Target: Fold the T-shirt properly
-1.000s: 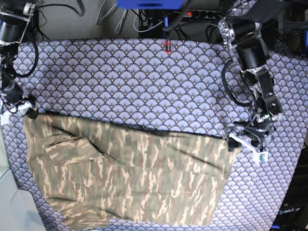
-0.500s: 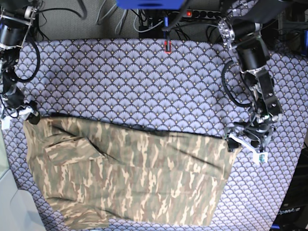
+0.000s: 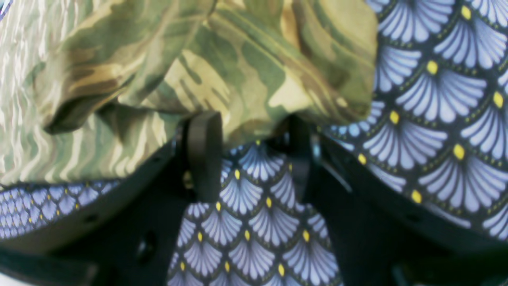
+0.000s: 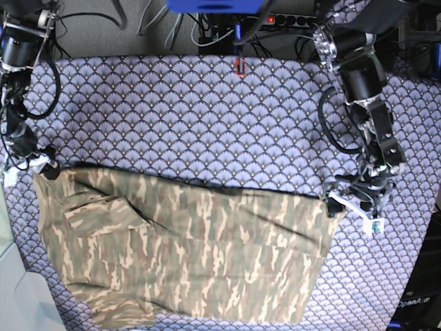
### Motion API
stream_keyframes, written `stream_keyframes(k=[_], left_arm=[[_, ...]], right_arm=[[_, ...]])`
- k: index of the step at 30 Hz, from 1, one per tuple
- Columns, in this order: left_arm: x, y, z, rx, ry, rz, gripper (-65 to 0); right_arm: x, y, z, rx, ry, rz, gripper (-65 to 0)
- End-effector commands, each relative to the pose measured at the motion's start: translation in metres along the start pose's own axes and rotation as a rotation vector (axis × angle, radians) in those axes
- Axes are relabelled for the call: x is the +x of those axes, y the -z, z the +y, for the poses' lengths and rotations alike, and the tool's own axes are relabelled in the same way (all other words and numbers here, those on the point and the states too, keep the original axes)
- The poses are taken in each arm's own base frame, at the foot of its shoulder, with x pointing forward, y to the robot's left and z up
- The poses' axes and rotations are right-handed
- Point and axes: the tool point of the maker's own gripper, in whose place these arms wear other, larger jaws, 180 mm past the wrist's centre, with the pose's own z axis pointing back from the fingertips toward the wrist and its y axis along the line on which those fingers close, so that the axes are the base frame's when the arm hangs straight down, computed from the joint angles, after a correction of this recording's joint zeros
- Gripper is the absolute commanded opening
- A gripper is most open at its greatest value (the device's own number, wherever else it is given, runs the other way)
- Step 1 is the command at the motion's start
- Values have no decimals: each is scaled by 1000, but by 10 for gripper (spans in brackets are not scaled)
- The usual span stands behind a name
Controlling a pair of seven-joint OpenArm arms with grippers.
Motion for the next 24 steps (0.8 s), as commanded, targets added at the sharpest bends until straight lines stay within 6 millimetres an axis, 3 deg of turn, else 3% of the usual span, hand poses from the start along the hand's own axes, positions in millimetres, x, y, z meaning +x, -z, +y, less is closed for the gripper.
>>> stream_keyframes(k=[1, 6, 10, 12, 15, 16, 24], left_arm=[[25, -2, 1, -2, 3, -69, -138], [26, -2, 1, -2, 5, -70, -138], [26, -3, 4, 3, 7, -73, -138], [26, -3, 4, 3, 7, -73, -138], [26, -3, 4, 3, 7, -73, -138], [26, -3, 3, 1, 5, -72, -138], [27, -3, 1, -2, 4, -75, -138]], right_arm=[[21, 2, 4, 16, -3, -43, -363], [11, 22, -6, 0, 59, 19, -366], [12, 21, -9, -6, 61, 20, -384], [13, 21, -9, -7, 63, 18, -456], [14, 21, -9, -7, 64, 15, -629], [14, 21, -9, -7, 62, 17, -650], [23, 5, -11, -13, -7, -6, -650]])
